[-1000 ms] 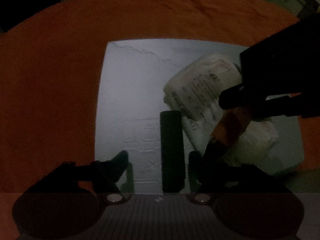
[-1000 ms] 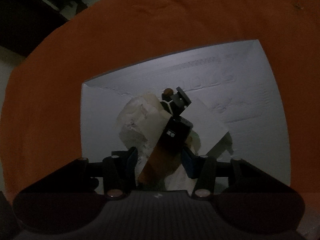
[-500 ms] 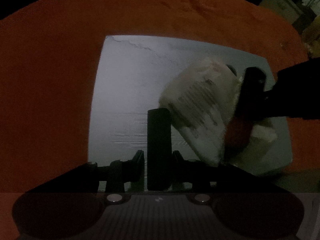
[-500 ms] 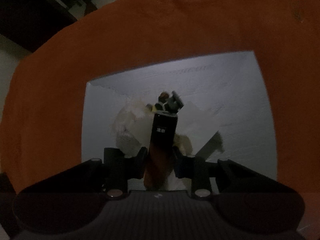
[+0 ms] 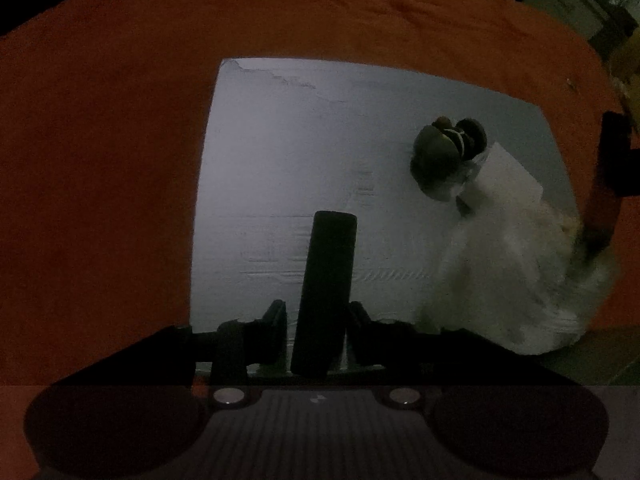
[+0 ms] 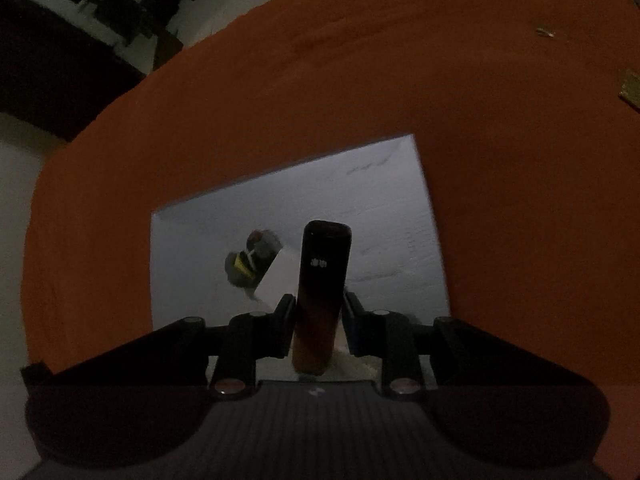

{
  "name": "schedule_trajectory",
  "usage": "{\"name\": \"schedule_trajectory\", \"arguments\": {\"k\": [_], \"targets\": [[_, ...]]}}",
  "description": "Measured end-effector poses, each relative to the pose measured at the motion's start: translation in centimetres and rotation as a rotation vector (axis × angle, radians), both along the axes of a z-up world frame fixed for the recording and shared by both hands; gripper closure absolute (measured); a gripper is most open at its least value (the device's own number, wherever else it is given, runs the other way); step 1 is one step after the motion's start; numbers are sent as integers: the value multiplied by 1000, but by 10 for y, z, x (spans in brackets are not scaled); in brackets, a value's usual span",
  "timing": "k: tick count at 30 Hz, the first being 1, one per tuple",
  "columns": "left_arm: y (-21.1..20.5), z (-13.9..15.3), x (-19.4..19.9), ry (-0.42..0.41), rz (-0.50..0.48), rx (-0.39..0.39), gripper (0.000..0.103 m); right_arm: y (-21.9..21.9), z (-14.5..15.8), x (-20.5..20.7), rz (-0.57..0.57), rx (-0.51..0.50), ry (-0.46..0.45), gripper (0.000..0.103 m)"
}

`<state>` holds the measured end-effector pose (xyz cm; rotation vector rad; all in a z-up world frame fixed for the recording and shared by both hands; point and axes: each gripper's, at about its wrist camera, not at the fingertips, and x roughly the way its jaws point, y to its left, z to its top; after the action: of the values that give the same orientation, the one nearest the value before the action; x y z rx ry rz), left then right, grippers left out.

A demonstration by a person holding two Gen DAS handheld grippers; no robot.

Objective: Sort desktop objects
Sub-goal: 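Lift the lighter in the right gripper and the marker in the left gripper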

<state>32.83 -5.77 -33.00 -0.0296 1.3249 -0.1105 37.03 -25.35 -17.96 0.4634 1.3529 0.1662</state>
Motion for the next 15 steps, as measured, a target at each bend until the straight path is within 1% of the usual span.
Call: {"name": "schedule_trajectory", "arguments": {"k": [2,5,6,9,11,12,15], "targets": [[1,2,2,-9,3,11,57,-10,0,5,-12,10,11,75],[3,1,6,-3,4,14,57,-16,-6,9,-16,-7,24,76],[4,0,7,4,10,10,55,-17,-9,11,-19,-12,32,76],[5,-2,12,16,21,-3,52,-14,-20,11,45,-27,66,76],[3,-4,13,20,17,4,52,-4,-30,12,77,-78,73,78],[2,-5,13,23,11,7,52,0,-33,13,85,-91,66,90],[-4,-6,14,24,-6,17,52,11,-41,16,110,-129,45,90]]}}
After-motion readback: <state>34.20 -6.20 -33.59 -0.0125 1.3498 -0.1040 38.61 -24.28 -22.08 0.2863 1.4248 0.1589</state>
